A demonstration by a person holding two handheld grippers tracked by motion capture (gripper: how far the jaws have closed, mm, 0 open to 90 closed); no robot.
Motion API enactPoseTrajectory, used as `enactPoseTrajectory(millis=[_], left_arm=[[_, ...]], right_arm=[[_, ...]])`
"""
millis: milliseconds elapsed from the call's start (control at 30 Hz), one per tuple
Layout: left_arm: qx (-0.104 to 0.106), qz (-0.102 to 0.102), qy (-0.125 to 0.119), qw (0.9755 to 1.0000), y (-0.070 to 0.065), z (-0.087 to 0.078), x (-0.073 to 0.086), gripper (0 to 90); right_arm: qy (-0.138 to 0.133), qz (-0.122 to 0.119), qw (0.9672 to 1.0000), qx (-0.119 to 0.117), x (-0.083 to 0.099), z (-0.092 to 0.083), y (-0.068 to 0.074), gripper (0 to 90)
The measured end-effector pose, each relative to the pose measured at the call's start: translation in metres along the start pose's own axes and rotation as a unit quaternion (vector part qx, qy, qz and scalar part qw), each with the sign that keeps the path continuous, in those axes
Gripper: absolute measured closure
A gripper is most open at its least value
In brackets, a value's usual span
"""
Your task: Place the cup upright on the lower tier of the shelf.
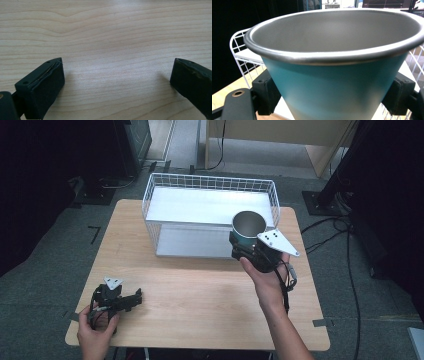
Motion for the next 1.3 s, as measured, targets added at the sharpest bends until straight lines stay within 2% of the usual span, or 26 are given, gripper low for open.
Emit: enactPoseTrajectory(millis=[267,567,1067,1300], left_arm=[[0.000,0.000,0.000,1.0000,0.000,0.000,0.000,0.0],[0.000,0.000,0.000,1.0000,0.000,0.000,0.000,0.0],[0.000,0.000,0.000,1.0000,0.000,0.000,0.000,0.0],[0.000,0.000,0.000,1.0000,0.000,0.000,0.000,0.0]], right_arm=[[-0.008,-0.005,0.9999,0.002,-0.014,0.008,0.001,17.1],[-0.014,0.000,0.9999,0.003,-0.026,0.022,0.002,17.1],[-0.010,-0.002,0.9998,0.019,-0.032,0.048,-0.006,17.1],[-0.010,0.012,0.9996,0.022,-0.031,0.064,-0.010,17.1]])
Point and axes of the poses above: each handheld gripper's, and its own axes: z roughly forward along the jaws, x roughly out of its underside, y roughly to its left, the point moved 6 cm from there along z, roughly forward along the jaws, and after that the axes turned 3 degrees about -z, right-handed, at the moved point
